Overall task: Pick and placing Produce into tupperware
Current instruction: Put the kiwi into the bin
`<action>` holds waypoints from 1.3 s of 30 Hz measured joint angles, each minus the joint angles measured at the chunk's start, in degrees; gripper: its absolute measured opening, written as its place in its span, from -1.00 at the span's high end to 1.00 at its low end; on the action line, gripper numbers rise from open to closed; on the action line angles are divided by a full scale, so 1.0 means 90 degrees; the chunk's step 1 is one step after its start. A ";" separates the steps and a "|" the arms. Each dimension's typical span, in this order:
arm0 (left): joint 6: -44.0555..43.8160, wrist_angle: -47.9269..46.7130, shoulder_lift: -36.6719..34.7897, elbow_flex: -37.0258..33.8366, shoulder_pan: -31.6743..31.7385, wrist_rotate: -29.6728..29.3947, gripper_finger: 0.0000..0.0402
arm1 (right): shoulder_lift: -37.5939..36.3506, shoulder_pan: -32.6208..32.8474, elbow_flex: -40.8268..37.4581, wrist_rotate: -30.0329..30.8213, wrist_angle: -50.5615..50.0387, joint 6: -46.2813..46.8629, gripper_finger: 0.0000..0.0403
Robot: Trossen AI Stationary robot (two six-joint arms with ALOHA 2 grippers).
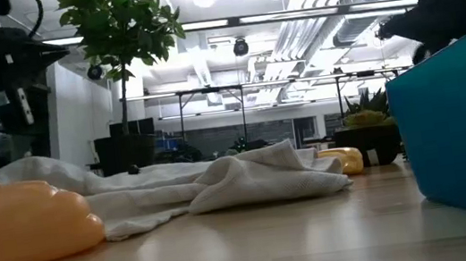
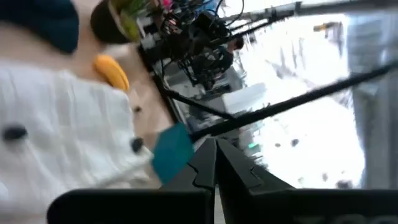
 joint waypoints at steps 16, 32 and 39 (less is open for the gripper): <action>-0.0152 0.0000 0.0001 0.0000 0.0000 -0.0049 1.00 | 0.0004 0.0000 0.0000 0.1412 0.0695 0.3794 1.00; 0.0162 0.0002 0.0001 0.0000 0.0000 -0.0049 1.00 | 0.0502 0.0000 0.2626 0.2487 0.1331 0.0103 1.00; 0.0362 0.0002 0.0000 -0.0002 -0.0001 -0.0051 1.00 | 0.2036 0.0000 0.5162 0.4376 -0.2337 0.0407 1.00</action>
